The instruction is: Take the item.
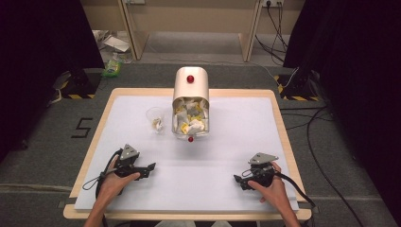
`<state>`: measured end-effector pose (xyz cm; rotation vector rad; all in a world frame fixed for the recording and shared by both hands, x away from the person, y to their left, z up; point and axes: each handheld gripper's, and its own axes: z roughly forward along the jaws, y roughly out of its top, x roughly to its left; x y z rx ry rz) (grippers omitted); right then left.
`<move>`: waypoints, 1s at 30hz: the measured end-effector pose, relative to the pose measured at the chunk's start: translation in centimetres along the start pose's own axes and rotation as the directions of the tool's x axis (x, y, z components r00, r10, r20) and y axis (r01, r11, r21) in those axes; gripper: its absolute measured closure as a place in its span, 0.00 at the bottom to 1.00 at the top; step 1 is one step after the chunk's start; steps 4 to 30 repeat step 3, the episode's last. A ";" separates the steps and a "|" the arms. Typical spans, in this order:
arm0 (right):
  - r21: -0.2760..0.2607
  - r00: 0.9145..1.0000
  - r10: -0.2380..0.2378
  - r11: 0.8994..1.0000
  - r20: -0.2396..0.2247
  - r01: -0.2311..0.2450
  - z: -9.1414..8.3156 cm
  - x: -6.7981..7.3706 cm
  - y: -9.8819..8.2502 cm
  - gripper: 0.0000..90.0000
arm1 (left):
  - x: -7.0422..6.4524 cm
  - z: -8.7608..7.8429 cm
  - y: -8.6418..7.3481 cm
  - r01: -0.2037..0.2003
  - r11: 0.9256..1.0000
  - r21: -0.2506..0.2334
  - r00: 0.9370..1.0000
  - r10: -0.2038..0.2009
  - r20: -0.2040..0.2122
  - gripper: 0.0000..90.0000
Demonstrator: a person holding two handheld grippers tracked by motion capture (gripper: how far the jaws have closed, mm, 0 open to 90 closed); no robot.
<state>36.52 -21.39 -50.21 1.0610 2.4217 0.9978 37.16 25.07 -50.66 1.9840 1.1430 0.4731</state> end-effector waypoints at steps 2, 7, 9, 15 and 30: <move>0.000 1.000 0.000 1.000 0.000 0.000 0.0 0.0 0.0 0.04 | 0.1 0.0 0.0 0.005 1.000 0.003 1.000 -0.005 0.002 0.17; 0.000 1.000 0.000 1.000 0.000 0.000 0.0 0.0 0.0 0.04 | 0.1 0.0 0.0 0.005 1.000 0.004 1.000 -0.005 0.004 0.17; 0.000 1.000 0.000 1.000 0.000 0.000 0.0 0.0 0.0 0.04 | 0.1 0.0 0.0 0.005 1.000 0.004 1.000 -0.005 0.004 0.17; 0.000 1.000 0.000 1.000 0.000 0.000 0.0 0.0 0.0 0.04 | 0.1 0.0 0.0 0.005 1.000 0.004 1.000 -0.005 0.004 0.17; 0.000 1.000 0.000 1.000 0.000 0.000 0.0 0.0 0.0 0.04 | 0.1 0.0 0.0 0.005 1.000 0.004 1.000 -0.005 0.004 0.17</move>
